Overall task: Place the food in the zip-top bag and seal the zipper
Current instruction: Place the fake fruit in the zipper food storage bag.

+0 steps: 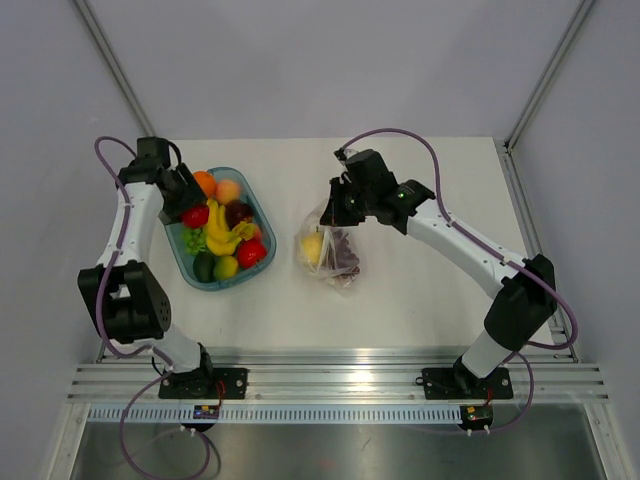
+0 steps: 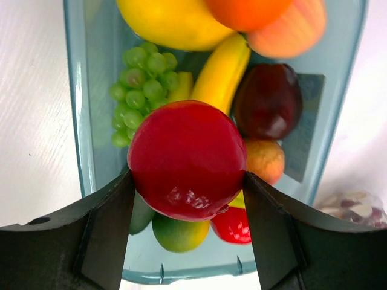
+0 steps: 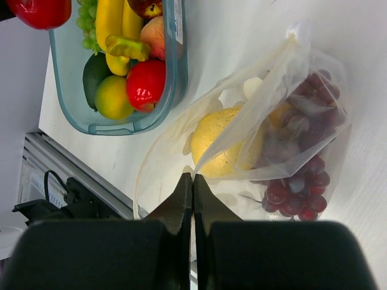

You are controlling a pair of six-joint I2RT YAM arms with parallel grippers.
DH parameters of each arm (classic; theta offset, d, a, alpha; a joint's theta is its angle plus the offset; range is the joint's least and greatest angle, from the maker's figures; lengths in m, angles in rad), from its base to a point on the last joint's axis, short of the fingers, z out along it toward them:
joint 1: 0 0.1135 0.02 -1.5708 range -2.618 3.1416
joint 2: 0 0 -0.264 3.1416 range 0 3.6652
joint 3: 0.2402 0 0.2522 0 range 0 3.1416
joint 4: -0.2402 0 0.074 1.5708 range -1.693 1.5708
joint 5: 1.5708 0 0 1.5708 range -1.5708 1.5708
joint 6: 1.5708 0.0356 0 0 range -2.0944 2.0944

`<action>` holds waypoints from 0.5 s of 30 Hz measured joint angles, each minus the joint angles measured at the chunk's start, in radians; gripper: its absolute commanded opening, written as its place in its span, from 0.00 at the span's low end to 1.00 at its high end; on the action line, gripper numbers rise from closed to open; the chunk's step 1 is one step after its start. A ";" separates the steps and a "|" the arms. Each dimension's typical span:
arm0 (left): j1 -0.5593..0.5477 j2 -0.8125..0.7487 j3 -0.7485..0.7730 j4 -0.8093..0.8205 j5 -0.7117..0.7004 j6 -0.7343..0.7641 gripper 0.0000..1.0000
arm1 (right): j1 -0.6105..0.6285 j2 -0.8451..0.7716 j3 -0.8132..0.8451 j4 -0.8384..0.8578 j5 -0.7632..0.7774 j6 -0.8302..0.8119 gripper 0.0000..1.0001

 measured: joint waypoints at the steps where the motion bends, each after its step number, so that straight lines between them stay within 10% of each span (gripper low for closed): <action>1: -0.007 -0.017 -0.004 -0.004 0.006 0.003 0.52 | 0.000 0.001 0.007 -0.006 -0.004 0.000 0.00; 15: -0.077 -0.277 -0.113 -0.020 0.093 0.020 0.52 | 0.000 0.049 0.050 -0.008 -0.047 0.016 0.00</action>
